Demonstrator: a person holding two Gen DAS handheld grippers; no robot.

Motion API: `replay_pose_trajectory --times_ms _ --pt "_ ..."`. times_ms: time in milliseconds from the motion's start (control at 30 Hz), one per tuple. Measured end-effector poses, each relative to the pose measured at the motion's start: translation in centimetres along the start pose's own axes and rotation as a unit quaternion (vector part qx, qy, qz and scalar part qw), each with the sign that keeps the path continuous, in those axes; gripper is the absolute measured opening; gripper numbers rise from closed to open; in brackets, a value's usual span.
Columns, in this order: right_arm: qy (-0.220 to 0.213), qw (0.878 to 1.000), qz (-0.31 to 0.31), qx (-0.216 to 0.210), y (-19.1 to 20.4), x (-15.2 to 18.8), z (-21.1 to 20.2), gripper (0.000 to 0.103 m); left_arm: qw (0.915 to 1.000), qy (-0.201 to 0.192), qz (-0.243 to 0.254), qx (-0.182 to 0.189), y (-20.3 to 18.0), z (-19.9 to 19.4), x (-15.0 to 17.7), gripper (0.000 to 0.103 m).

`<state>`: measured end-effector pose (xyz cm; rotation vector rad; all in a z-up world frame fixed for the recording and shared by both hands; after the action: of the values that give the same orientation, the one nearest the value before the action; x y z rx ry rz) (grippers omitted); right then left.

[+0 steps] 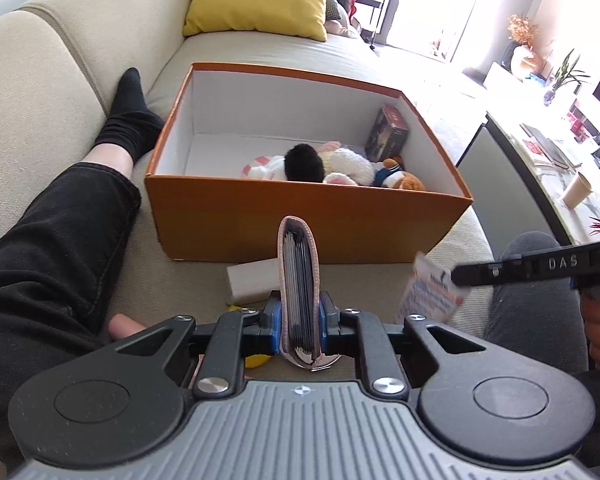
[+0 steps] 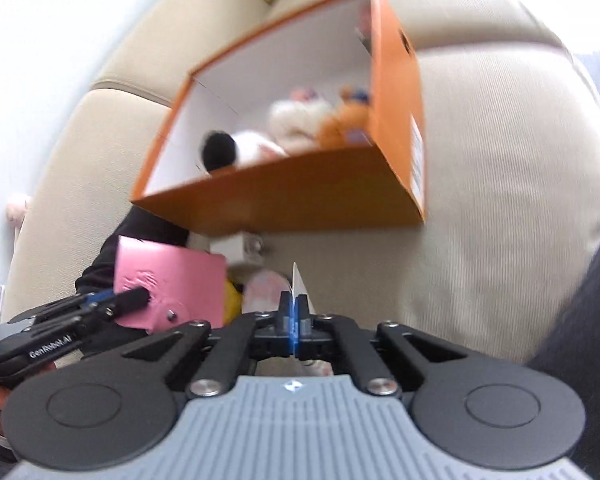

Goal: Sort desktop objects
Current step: 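Grasp the white printed packet with the right gripper while the left gripper holds the wallet, then carry the wallet with the left gripper and packet with the right gripper into the box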

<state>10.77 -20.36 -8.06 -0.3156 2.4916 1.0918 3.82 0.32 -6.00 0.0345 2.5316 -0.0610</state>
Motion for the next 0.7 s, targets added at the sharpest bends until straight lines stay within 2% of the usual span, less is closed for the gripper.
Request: replay_pose_trajectory --times_ms 100,200,400,433,500,700 --pt "-0.024 0.997 -0.061 0.03 1.7 -1.4 -0.9 0.0 0.9999 0.001 -0.003 0.016 -1.0 0.3 -0.3 0.019" --pt "-0.021 0.994 -0.093 0.051 2.6 -1.2 -0.1 0.0 0.9994 0.001 -0.011 0.034 -2.2 1.2 -0.9 0.019" --pt "0.001 0.99 -0.122 0.064 2.1 0.3 0.5 0.001 0.9989 0.015 0.007 0.044 -4.7 3.4 -0.7 0.019" --pt "0.008 0.989 -0.127 0.07 2.1 0.5 0.6 0.005 0.9987 0.02 0.01 0.046 -5.0 3.7 -0.5 0.019" --pt "0.019 0.987 -0.136 0.088 1.9 1.0 1.2 0.006 0.9986 0.022 0.016 0.045 -5.5 4.1 -0.2 0.019" --pt "0.025 0.986 -0.133 0.092 1.1 1.4 2.1 0.004 0.9981 0.038 0.018 0.045 -5.8 5.0 0.5 0.019"
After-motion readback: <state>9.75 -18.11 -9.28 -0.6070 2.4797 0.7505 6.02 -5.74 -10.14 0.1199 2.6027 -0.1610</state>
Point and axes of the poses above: each gripper's, at about its wrist camera, not at the fingertips, and z roughly the way its jaws point, y to its left, x to its underside, the point moved 8 cm from there along z, roughly the way its jaws point, and after that the axes turned 9 degrees about -x, right-handed, at the moved point
